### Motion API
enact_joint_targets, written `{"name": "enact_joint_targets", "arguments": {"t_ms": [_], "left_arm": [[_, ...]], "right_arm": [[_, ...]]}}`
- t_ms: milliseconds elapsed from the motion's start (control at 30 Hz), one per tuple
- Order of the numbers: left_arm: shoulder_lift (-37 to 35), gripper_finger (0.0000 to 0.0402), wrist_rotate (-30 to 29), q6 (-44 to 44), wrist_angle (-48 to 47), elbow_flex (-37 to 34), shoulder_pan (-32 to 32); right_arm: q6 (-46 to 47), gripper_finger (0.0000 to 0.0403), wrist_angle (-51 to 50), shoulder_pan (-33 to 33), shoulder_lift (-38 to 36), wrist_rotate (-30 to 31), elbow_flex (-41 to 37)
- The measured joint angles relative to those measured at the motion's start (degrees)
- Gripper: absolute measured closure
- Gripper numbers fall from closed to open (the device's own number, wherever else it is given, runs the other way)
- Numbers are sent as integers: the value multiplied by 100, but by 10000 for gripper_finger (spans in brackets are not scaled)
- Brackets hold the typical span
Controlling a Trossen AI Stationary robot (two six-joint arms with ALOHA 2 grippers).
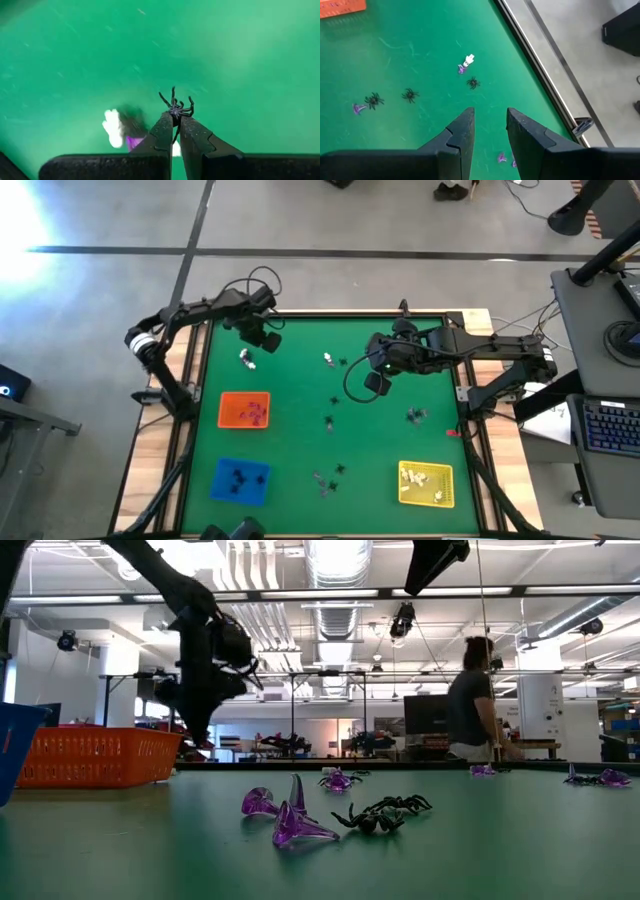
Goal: Sort Halloween decoration
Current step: Put the black spider toy into the blue bin
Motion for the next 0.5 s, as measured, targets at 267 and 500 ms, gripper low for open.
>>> {"name": "enact_joint_targets", "arguments": {"t_ms": [267, 500], "left_arm": [[-994, 402, 7, -390, -593, -49, -1033], [-1866, 401, 7, -1267, -842, -53, -2325]], "right_arm": [[11, 296, -6, 0, 2, 2, -83], [10, 296, -5, 0, 2, 2, -87]]}}
